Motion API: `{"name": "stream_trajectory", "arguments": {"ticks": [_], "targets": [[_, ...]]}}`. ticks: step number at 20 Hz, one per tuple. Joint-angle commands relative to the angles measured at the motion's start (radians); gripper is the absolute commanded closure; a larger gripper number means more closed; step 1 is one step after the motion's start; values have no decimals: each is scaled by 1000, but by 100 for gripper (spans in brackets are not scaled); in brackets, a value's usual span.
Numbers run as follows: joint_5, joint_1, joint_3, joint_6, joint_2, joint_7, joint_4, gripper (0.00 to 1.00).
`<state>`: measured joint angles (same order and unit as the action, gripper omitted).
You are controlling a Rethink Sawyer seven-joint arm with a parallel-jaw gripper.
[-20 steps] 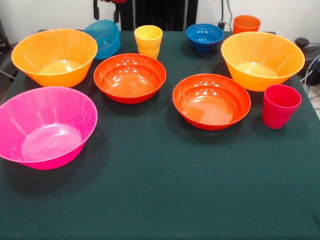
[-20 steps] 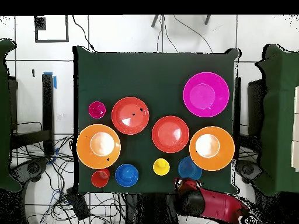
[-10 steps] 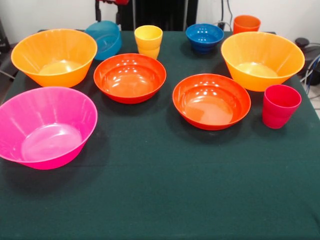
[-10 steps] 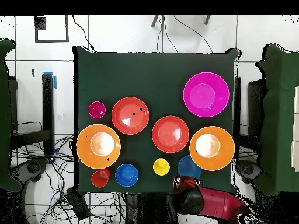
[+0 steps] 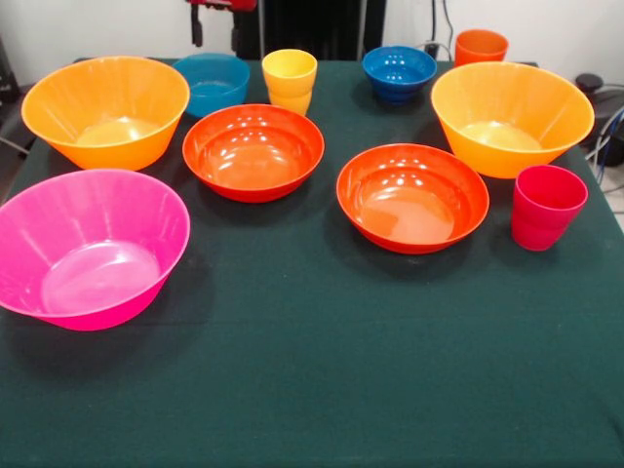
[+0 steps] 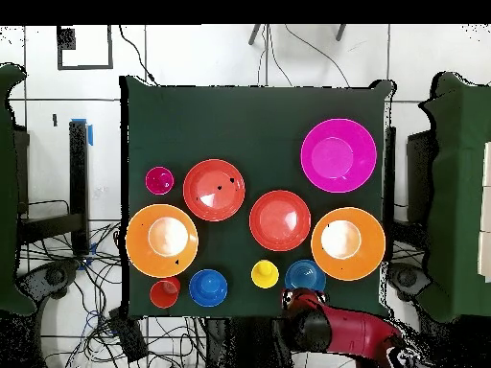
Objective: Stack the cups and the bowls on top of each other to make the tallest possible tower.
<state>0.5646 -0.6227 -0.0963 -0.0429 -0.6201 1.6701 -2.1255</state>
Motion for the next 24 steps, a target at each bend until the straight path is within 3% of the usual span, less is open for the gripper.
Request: {"name": "stream_trajectory", "arguments": {"ticks": [1,24], "targets": [[81,-1,153,81,66,52,52,0],[110,23,150,140,162,77,120,0]]}}
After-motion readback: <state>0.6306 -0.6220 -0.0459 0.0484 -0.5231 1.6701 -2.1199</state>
